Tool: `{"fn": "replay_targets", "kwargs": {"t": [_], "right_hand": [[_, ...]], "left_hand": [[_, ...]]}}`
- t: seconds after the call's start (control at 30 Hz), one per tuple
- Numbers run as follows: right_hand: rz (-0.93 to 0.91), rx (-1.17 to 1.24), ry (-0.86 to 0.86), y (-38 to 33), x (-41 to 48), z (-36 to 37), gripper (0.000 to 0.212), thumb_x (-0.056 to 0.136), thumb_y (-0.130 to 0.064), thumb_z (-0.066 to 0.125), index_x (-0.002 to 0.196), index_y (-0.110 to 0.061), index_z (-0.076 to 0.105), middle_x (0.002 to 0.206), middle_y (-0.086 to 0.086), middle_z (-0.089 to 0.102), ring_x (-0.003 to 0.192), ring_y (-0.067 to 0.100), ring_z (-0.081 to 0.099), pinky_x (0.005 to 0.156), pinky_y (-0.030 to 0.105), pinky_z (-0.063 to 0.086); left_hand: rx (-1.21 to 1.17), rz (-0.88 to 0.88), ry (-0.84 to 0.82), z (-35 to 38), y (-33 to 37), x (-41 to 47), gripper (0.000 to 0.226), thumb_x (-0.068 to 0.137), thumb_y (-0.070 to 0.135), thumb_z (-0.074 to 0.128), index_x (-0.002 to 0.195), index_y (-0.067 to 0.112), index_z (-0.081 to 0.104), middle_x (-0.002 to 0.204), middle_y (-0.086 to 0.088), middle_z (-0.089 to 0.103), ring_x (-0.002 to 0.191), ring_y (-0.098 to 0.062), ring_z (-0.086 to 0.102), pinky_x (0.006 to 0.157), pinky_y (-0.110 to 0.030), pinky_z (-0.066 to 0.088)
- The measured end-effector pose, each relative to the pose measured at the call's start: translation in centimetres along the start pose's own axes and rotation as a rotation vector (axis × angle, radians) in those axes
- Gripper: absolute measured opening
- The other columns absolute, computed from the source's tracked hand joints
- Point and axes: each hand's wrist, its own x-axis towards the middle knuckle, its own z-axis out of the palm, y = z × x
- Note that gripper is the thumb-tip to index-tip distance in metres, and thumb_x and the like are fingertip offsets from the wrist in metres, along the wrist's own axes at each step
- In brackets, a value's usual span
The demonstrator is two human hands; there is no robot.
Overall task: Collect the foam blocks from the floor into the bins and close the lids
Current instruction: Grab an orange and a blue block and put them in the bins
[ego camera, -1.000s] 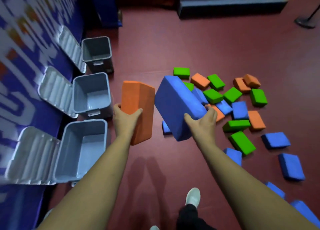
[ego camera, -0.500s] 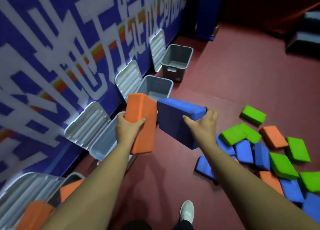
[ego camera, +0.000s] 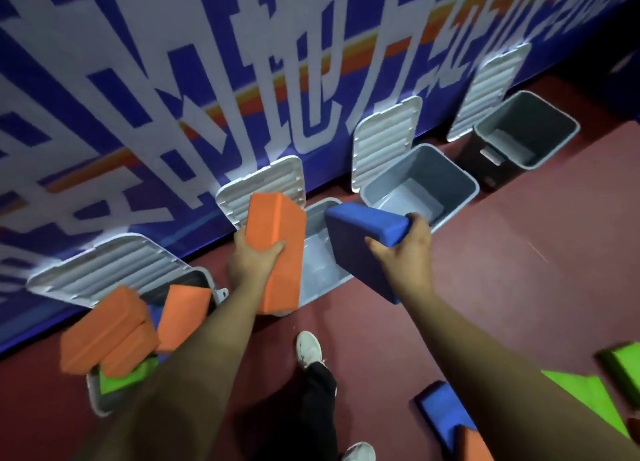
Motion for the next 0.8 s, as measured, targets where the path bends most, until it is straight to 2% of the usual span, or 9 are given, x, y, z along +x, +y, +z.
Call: {"fn": "replay_targets", "kwargs": {"t": [0.23,0.3,0.4,0.47,0.53,0.63,0.7,0.73,0.8], "right_hand": [[0.024,-0.015,-0.226,1.1,8.0,11.2,0.077,0.072,-0.034,0.083,0.131,-0.011,0.041,0.121,-0.002,0.046,0.108,0.011,0.048,0.093,0.027,0.041],[0.082,-0.043,-0.322,2.2,9.9,14.1,0.068,0.071,-0.035,0.084,0.121,-0.012,0.044,0.115,-0.003,0.051,0.104,0.013,0.051,0.086,0.026,0.041],[0.150,-0.089,-0.443,4.8,12.3,18.6,0.058,0.070,-0.037,0.086,0.102,-0.013,0.044,0.102,0.001,0.057,0.092,0.019,0.056,0.077,0.030,0.044],[0.216,-0.086,-0.493,7.2,14.1,21.9,0.056,0.072,-0.038,0.085,0.100,-0.011,0.044,0.099,0.001,0.056,0.089,0.020,0.055,0.074,0.029,0.041],[0.298,-0.075,-0.511,10.3,15.9,25.4,0.054,0.075,-0.041,0.083,0.101,-0.012,0.045,0.099,0.001,0.058,0.091,0.022,0.058,0.076,0.029,0.041],[0.331,-0.044,-0.552,15.7,18.4,30.9,0.046,0.078,-0.040,0.080,0.101,-0.014,0.050,0.095,0.000,0.061,0.094,0.023,0.062,0.080,0.032,0.047],[0.346,-0.027,-0.602,19.5,20.0,34.1,0.039,0.080,-0.038,0.079,0.102,-0.014,0.057,0.094,-0.001,0.065,0.093,0.021,0.065,0.086,0.037,0.052],[0.346,-0.020,-0.636,21.1,20.8,35.5,0.036,0.081,-0.037,0.078,0.103,-0.014,0.061,0.094,0.000,0.068,0.092,0.019,0.066,0.089,0.040,0.054],[0.340,0.018,-0.721,24.1,22.3,38.4,0.027,0.084,-0.030,0.076,0.104,-0.014,0.067,0.092,0.004,0.072,0.086,0.014,0.068,0.086,0.041,0.056]], "left_hand": [[-0.086,-0.237,-0.086,6.3,-2.5,11.0,0.070,0.080,0.042,0.077,0.136,0.015,0.044,0.118,-0.003,0.062,0.110,-0.026,0.060,0.079,-0.025,0.035],[-0.171,-0.297,-0.099,8.5,-3.7,14.3,0.073,0.076,0.050,0.079,0.133,0.017,0.048,0.111,0.005,0.059,0.104,-0.020,0.060,0.081,-0.024,0.039],[-0.315,-0.409,-0.136,13.4,-8.5,19.8,0.097,0.045,0.086,0.074,0.124,0.032,0.057,0.109,0.008,0.070,0.102,-0.020,0.068,0.092,-0.040,0.054],[-0.414,-0.529,-0.187,18.5,-13.8,23.9,0.097,0.041,0.089,0.071,0.121,0.036,0.060,0.105,0.006,0.073,0.097,-0.020,0.070,0.090,-0.047,0.055],[-0.458,-0.575,-0.227,21.2,-14.8,25.2,0.091,0.041,0.092,0.068,0.112,0.034,0.068,0.102,0.004,0.075,0.097,-0.024,0.071,0.093,-0.051,0.053],[-0.583,-0.672,-0.302,23.9,-14.9,25.9,0.071,0.061,0.080,0.066,0.113,0.032,0.070,0.106,-0.003,0.074,0.100,-0.030,0.070,0.094,-0.053,0.053],[-0.644,-0.673,-0.281,26.0,-16.1,26.6,0.052,0.078,0.061,0.064,0.121,0.032,0.064,0.112,0.000,0.072,0.102,-0.023,0.068,0.089,-0.040,0.054],[-0.643,-0.637,-0.250,27.1,-17.0,27.1,0.052,0.083,0.054,0.064,0.130,0.035,0.057,0.119,0.007,0.068,0.107,-0.017,0.064,0.089,-0.034,0.051],[-0.579,-0.576,-0.178,28.9,-19.6,28.4,0.070,0.087,0.040,0.069,0.147,0.032,0.035,0.129,0.013,0.055,0.113,-0.010,0.054,0.091,-0.027,0.041]]}}
